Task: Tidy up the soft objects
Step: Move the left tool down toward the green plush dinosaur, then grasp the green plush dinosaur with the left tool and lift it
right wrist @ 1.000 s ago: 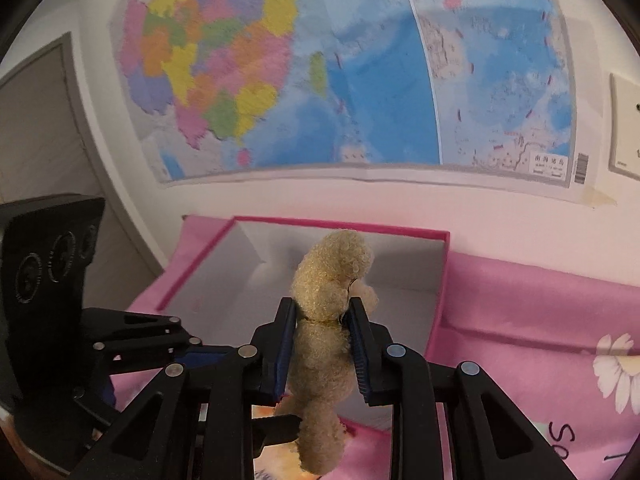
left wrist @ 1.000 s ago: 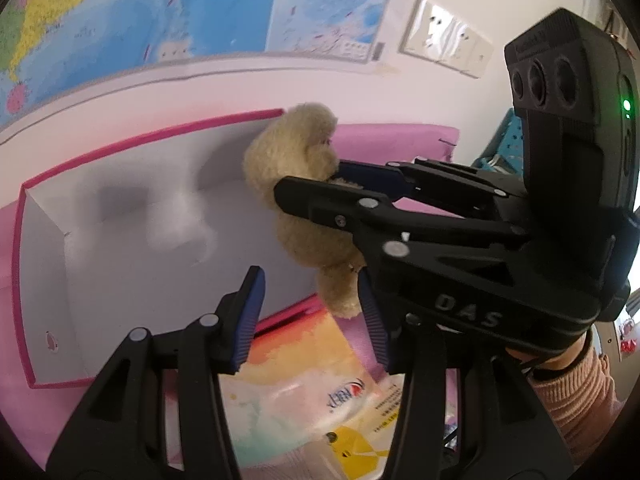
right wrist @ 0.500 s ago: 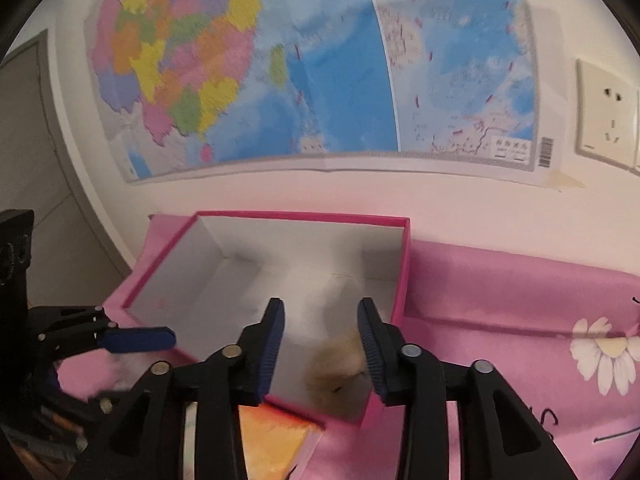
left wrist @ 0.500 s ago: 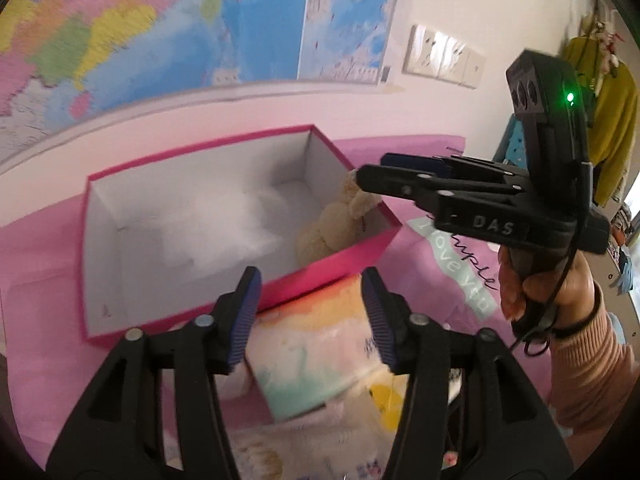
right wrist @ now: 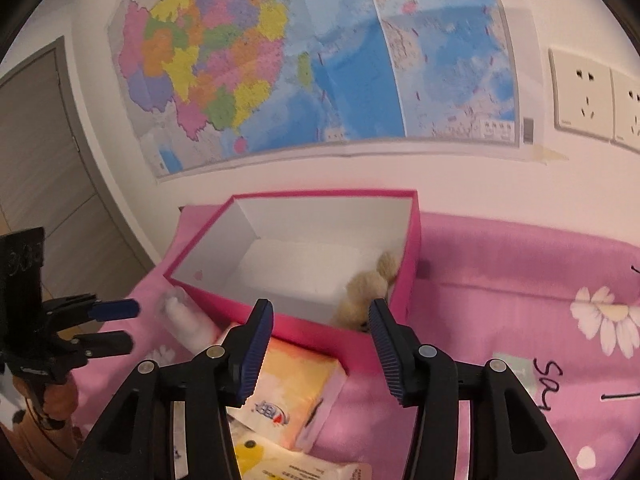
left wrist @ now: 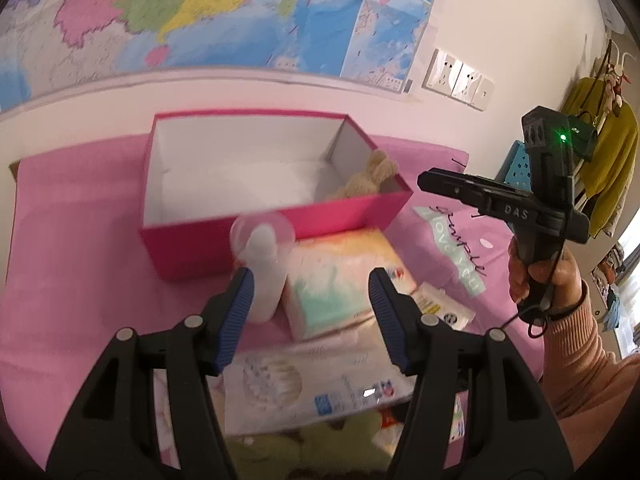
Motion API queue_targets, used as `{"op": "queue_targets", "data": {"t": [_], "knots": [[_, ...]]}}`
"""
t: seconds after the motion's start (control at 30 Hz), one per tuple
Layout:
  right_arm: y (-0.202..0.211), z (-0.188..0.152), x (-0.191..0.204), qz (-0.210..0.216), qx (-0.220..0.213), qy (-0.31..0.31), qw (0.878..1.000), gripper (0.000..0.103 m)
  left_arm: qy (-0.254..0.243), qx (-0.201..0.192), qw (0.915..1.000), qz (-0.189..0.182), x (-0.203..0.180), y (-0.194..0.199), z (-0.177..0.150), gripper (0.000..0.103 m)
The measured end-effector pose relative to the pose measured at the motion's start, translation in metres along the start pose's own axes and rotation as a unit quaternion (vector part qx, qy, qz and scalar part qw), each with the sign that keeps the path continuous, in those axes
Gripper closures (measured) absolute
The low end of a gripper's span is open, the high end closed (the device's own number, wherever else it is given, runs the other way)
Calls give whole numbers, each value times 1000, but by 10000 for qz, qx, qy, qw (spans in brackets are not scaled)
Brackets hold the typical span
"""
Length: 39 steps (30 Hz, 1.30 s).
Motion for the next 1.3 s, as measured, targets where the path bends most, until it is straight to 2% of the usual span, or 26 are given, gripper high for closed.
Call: {"op": "queue_targets", "data": {"t": [0.17, 0.3, 0.5, 0.63, 0.77, 0.9, 1.1, 1.2, 1.3], "knots": [[-2, -10, 4, 130, 61, -105, 9998, 52, 90, 41, 9999, 88, 14, 6, -17, 42], [13, -13, 30, 617, -63, -67, 9981, 52, 167, 143, 9996, 202, 28, 8, -35, 42], [40, -28, 101, 1499, -83, 449, 9876, 52, 314, 318, 9985, 301, 47, 12, -60, 42], [46, -51, 152, 2069, 157, 730, 9755, 52, 459, 413, 9977, 277, 60, 20, -77, 42], [37, -77, 196, 2598, 456, 723, 9619, 52, 650, 495, 9964, 236, 72, 25, -90, 42], [14, -99, 219, 2637, 782, 795, 9581, 52, 779, 623, 9950, 63, 77, 28, -103, 42], [0, -101, 216, 2355, 795, 694, 9661, 52, 834, 856, 9923, -327, 74, 22, -116, 39], [-3, -103, 211, 2222, 818, 630, 9695, 60, 950, 940, 9898, -491, 77, 19, -116, 37], [-1, -105, 211, 2219, 779, 524, 9706, 63, 958, 1029, 9879, -654, 76, 18, -118, 37]]}}
Point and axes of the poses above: each gripper's, at about its wrist camera, not at the fingertips, and y roughly against the way its jaws point, x to its left, z to its top, the point moved 10 cm from there along -y, roughly the way its jaws point, and after that the axes turned 15 degrees about y, right-handed, at the moved point
